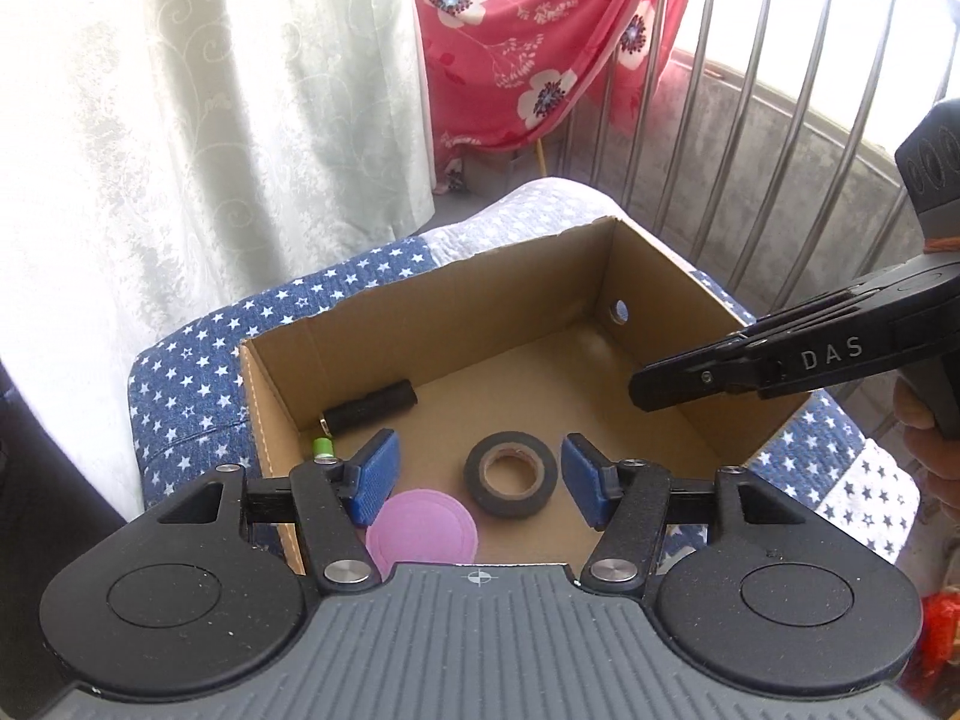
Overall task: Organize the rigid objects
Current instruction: 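Move the right gripper down to the white charger plug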
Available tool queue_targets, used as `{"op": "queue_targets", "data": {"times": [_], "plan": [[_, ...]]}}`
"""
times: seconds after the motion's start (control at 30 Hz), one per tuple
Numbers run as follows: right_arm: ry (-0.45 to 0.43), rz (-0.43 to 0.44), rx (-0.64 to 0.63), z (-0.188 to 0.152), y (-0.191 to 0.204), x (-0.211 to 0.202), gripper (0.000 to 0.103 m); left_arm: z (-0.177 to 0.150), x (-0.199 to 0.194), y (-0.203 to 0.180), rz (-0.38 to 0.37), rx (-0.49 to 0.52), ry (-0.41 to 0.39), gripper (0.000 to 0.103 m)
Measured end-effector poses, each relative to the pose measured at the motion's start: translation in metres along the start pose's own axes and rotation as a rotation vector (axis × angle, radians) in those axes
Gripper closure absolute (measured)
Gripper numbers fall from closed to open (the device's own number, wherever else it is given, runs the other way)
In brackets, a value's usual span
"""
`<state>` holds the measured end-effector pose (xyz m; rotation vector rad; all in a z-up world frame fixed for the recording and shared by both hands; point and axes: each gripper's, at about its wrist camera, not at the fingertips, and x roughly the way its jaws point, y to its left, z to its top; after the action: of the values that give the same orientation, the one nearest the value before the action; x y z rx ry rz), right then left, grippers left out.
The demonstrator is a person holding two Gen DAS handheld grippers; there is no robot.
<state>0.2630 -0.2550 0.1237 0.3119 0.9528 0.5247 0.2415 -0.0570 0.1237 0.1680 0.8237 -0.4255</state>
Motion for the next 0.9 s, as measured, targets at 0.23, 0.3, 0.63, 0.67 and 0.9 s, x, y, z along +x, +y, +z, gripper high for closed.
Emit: {"op": "queue_targets", "data": {"times": [0.23, 0.3, 0.63, 0.67, 0.9], "plan": [[-0.09, 0.043, -0.005, -0.076, 0.01, -0.046, 0.091, -0.051, -0.043, -0.014, -0.031, -0.019, -0.09, 0.042], [-0.104, 0.046, 0.005, -0.095, 0.008, -0.05, 0.09, -0.071, -0.047, -0.022, -0.05, -0.022, -0.109, 0.042], [-0.146, -0.009, 0.052, -0.146, -0.003, -0.043, 0.077, -0.131, -0.036, -0.067, -0.034, 0.032, -0.203, 0.042], [-0.149, -0.017, 0.051, -0.148, -0.006, -0.042, 0.074, -0.134, -0.032, -0.073, -0.037, 0.042, -0.196, 0.042], [-0.129, -0.028, 0.057, -0.149, -0.014, -0.026, 0.074, -0.144, 0.005, -0.105, -0.006, 0.108, -0.18, 0.044]]}}
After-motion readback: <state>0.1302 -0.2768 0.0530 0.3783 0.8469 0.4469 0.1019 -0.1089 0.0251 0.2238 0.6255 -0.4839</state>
